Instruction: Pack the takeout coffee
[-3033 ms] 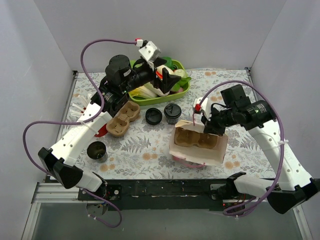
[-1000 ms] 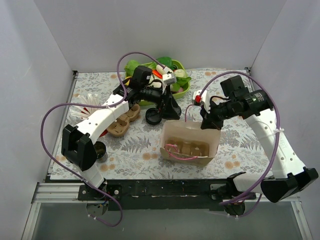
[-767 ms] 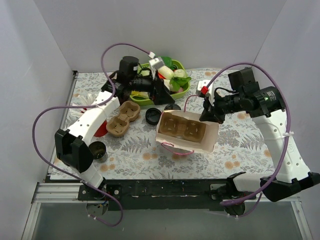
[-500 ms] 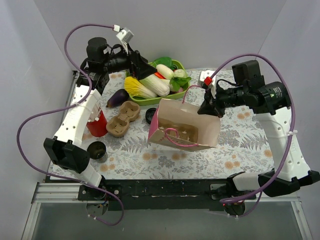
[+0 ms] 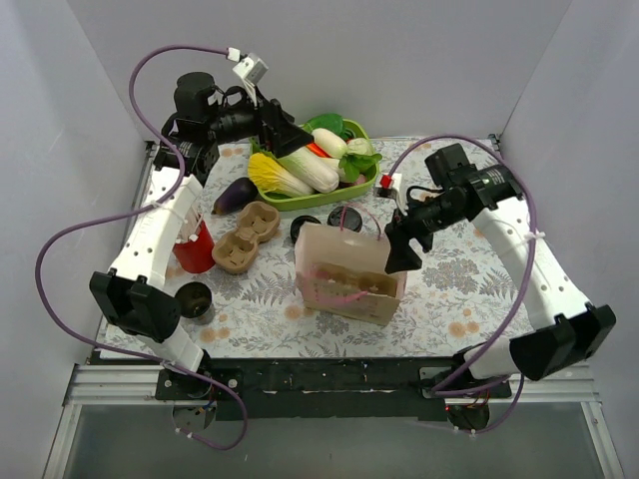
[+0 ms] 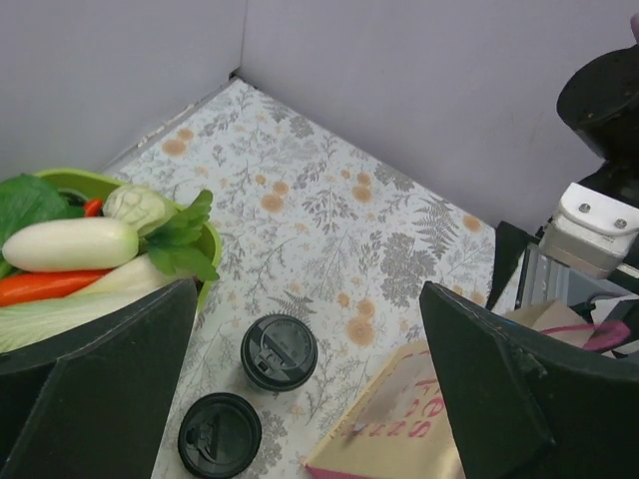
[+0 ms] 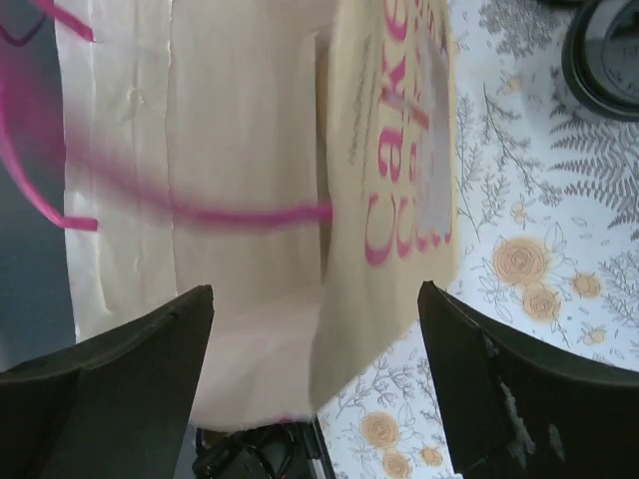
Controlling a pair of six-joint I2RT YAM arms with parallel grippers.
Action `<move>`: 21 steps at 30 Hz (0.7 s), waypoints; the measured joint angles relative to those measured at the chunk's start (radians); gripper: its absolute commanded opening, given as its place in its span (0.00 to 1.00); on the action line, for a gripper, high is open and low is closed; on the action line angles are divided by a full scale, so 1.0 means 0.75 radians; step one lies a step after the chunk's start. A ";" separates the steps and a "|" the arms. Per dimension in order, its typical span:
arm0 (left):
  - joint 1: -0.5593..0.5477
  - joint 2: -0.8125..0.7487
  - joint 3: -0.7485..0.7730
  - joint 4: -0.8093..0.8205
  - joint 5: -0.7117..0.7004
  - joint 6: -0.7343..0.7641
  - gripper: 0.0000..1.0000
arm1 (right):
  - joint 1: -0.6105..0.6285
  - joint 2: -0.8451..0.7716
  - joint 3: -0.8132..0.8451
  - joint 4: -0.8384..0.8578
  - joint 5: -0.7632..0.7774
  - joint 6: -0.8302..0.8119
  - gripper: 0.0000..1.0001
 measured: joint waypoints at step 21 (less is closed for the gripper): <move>-0.072 0.059 -0.251 -0.222 0.271 0.365 0.83 | -0.230 0.084 0.424 0.248 0.130 0.168 0.98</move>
